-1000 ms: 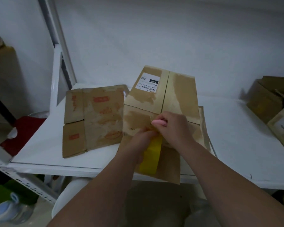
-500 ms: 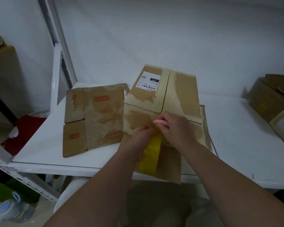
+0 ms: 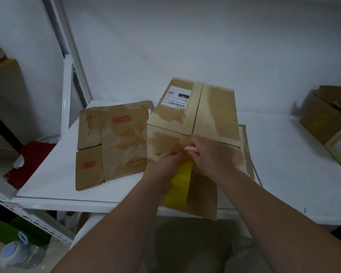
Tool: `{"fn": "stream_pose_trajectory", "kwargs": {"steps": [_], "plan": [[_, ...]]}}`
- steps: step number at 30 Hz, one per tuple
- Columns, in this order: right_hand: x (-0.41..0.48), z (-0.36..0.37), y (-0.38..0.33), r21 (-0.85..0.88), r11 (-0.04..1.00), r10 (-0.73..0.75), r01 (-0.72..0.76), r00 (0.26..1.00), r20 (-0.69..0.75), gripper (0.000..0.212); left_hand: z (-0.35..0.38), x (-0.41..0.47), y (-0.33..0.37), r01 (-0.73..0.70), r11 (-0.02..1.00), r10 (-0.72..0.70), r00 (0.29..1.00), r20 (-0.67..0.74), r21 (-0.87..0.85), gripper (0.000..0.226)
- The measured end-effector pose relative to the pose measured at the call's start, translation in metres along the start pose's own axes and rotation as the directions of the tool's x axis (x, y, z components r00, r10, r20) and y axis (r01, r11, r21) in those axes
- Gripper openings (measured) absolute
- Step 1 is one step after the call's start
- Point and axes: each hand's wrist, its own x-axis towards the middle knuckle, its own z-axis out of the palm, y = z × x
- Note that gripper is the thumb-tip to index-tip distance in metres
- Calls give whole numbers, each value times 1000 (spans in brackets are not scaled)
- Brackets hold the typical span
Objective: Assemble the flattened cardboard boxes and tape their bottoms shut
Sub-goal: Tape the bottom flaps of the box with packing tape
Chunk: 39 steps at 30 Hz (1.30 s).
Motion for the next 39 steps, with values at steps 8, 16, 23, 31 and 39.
{"fn": "stream_pose_trajectory", "kwargs": {"steps": [8,16,23,31,39], "plan": [[-28,-14,31,-15,1000,7,-7,999,38,13,-1,7,-2,15,1000,-15,1000,-16,6,12],[9,-34,8,-63,997,-63,52,979,-193,26,-3,8,0,25,1000,-25,1000,-4,-13,9],[47,-14,11,-270,963,-10,-4,999,-51,53,-9,11,1,48,999,-48,998,36,-5,7],[42,-6,1,-297,955,-10,-8,998,-57,61,-15,14,2,73,997,-71,992,102,-16,21],[39,-3,-10,-404,915,11,-9,1000,4,79,-28,3,-8,104,983,-113,992,54,151,12]]}}
